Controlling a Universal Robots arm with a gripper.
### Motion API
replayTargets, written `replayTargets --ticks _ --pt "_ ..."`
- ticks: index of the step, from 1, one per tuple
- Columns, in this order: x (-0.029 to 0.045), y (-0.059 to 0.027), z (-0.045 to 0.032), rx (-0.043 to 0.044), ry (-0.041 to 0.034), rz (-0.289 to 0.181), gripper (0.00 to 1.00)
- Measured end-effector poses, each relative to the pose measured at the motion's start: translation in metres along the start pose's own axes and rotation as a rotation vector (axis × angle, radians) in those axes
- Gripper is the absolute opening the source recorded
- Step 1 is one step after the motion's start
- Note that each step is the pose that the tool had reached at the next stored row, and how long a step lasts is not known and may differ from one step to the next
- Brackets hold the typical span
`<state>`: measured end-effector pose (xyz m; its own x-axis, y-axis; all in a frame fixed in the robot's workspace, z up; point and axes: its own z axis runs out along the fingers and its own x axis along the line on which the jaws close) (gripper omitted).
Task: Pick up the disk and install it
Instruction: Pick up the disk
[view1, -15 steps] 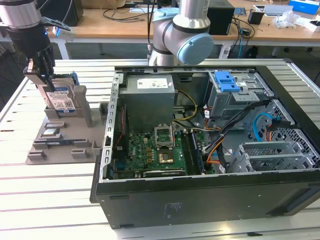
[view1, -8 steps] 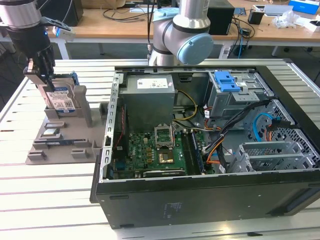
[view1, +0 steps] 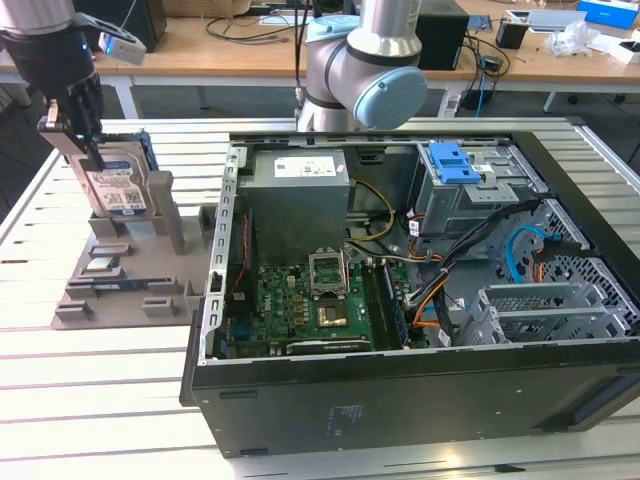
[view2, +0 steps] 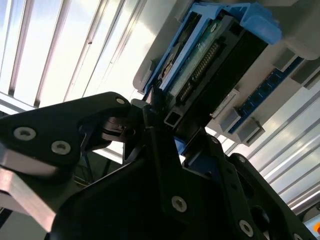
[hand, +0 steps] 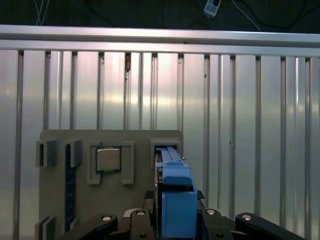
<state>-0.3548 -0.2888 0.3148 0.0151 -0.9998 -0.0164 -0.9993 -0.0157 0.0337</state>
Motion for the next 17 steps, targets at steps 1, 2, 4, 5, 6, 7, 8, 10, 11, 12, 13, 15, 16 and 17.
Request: replayTargets --ticks 1,2,4,5,6,7,8,10,11,12,13,15,16,17 --pt "-0.0001 0.0001 -0.0027 0.0 0.0 0.0 0.37" --pt "-0.0002 0.0002 -0.006 0.0 0.0 0.0 0.37" --pt "-0.0004 0.0005 -0.0149 -0.0001 0.0 0.0 0.37" --pt "-0.0005 0.0006 -0.0183 -0.0001 0.0 0.0 0.37" --pt "-0.0005 0.0007 -0.0209 0.0 0.0 0.0 0.37" --pt "-0.0006 0.0008 -0.025 0.0 0.0 0.0 0.37" --pt "-0.0007 0.001 -0.0296 0.0 0.0 0.0 0.37" --pt "-0.0008 0.0012 -0.0363 0.0 0.0 0.0 0.37" --pt "-0.0009 0.0013 -0.038 0.0 0.0 0.0 0.37" --pt "-0.0009 0.0014 -0.0419 0.0 0.0 0.0 0.37" --pt "-0.001 0.0015 -0.045 0.0 0.0 0.0 0.37" --pt "-0.0011 0.0017 -0.0505 0.0 0.0001 0.0 0.37" --pt "-0.0011 0.0018 -0.0524 -0.0001 0.0 0.0 0.37" --pt "-0.0012 0.0019 -0.0561 0.0 0.0 0.0 0.37"
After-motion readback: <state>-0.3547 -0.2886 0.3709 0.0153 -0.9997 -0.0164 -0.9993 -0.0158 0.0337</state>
